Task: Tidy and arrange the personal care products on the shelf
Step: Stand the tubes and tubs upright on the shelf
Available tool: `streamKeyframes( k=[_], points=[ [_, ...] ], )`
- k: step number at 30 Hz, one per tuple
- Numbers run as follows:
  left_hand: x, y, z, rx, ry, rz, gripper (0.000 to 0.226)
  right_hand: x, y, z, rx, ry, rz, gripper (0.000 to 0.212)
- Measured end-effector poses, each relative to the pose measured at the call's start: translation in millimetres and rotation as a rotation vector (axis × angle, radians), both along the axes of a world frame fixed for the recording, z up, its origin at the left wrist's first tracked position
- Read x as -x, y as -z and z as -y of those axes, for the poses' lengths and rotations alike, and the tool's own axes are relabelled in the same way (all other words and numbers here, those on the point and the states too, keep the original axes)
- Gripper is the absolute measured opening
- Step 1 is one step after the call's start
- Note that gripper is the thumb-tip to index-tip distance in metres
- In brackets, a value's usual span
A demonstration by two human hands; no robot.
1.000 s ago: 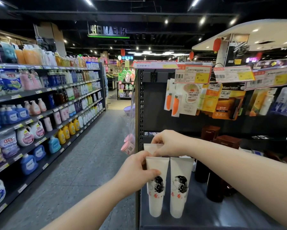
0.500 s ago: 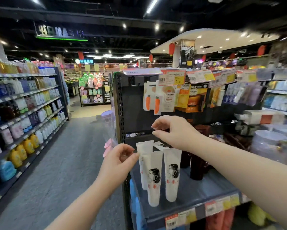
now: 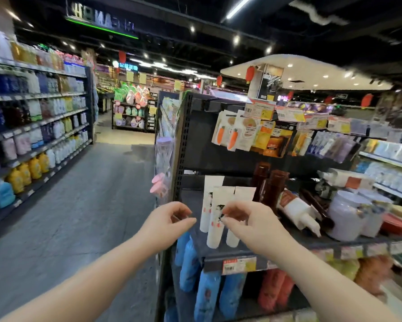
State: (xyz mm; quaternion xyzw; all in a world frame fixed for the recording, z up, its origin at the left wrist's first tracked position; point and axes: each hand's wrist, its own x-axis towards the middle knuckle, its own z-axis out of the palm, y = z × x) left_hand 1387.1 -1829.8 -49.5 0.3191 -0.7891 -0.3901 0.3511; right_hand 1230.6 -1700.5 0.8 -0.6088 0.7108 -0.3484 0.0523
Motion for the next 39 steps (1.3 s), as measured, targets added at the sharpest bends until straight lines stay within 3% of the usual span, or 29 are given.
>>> streamKeyframes(
  k=[10, 15, 20, 30, 39],
  points=[
    [-26.8, 21.8, -52.7, -0.079, 0.040, 0.148, 0.010, -30.4, 58.6, -65.6, -0.105, 0.103, 0.145, 0.009],
    [-46.2, 22.4, -43.5, -0.077, 0.053, 0.110, 0.009, -52.4, 57.9, -51.6, -0.089, 0.132, 0.189, 0.012],
    [-82.1, 31.8, 2.0, -0.084, 0.060, 0.044, 0.008, -87.3, 65.6, 7.5, -0.126, 0.154, 0.258, 0.008],
    [-151.8, 30.3, 177.0, -0.048, 0.147, 0.029, 0.004, -167.9, 79.0, 199.7, -0.140, 0.216, 0.282, 0.006],
    [-102.4, 28.7, 253.3, -0.007, 0.338, 0.084, 0.016, -141.4, 64.8, 254.8, -0.100, 0.459, 0.240, 0.010]
  ],
)
